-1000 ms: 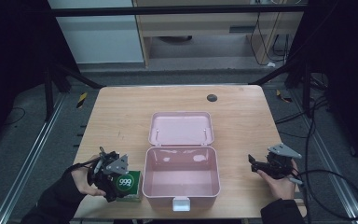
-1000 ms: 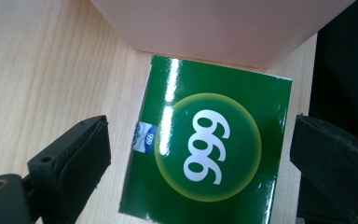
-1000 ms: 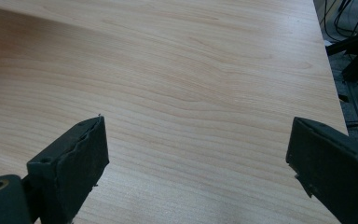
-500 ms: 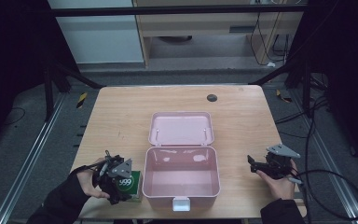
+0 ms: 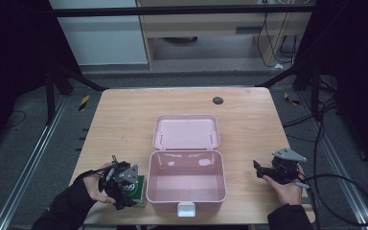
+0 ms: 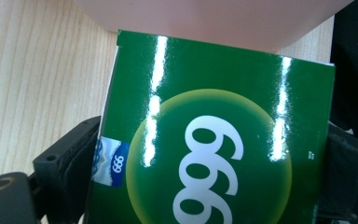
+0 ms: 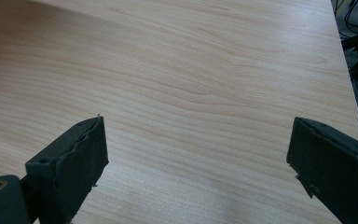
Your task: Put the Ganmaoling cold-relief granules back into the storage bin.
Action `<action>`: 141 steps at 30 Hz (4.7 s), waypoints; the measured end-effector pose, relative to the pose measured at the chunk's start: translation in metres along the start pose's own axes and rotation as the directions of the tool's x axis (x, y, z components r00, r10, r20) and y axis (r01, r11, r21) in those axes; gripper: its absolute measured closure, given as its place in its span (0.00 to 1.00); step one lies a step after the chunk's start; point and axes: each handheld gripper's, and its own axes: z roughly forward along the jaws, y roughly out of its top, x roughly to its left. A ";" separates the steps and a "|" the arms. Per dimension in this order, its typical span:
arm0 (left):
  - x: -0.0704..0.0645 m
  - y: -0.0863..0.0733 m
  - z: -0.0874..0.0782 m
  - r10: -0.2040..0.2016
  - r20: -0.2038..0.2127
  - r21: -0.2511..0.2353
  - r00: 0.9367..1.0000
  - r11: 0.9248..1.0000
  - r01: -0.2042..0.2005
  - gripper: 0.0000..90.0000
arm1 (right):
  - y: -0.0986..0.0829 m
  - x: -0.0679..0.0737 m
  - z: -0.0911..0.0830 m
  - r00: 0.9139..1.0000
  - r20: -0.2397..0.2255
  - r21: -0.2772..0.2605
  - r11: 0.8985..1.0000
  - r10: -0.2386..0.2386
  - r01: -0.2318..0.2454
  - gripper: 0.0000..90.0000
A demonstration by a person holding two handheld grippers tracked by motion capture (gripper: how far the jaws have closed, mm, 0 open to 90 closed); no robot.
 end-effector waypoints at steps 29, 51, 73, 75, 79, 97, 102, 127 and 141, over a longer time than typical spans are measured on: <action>0.004 0.007 -0.010 0.018 0.013 0.044 1.000 0.999 -0.018 0.16 | 0.000 0.001 0.001 1.000 -0.017 0.006 1.000 -0.017 0.017 0.08; -0.002 0.051 -0.059 0.082 -0.019 0.030 0.996 0.996 -0.081 0.16 | -0.001 0.002 0.002 1.000 -0.022 0.007 1.000 -0.018 0.019 0.08; -0.027 0.096 -0.086 0.126 -0.019 0.024 0.992 0.992 -0.125 0.16 | -0.001 0.002 0.003 0.999 -0.029 0.007 1.000 -0.020 0.021 0.08; -0.030 0.100 -0.086 0.129 -0.019 0.021 0.991 0.991 -0.129 0.16 | -0.001 0.002 0.003 0.999 -0.030 0.008 1.000 -0.021 0.021 0.08; -0.036 0.107 -0.087 0.136 -0.015 0.023 0.991 0.990 -0.136 0.16 | -0.001 0.002 0.003 0.999 -0.031 0.009 1.000 -0.019 0.019 0.08; -0.063 0.124 -0.073 0.139 0.024 0.040 0.990 0.989 -0.139 0.16 | -0.001 0.003 0.003 0.999 -0.038 0.012 1.000 -0.017 0.018 0.08; -0.069 0.126 -0.065 0.148 0.039 0.052 0.988 0.987 -0.149 0.16 | -0.001 0.002 0.003 0.999 -0.038 0.012 1.000 -0.017 0.018 0.08; -0.087 0.142 -0.027 0.356 0.154 0.214 0.922 0.899 -0.383 0.16 | -0.002 0.002 0.003 0.999 -0.038 0.005 1.000 -0.018 0.019 0.08; -0.093 0.138 -0.001 0.367 0.177 0.256 0.913 0.879 -0.403 0.16 | -0.003 0.000 0.004 0.999 -0.042 0.003 1.000 -0.019 0.019 0.08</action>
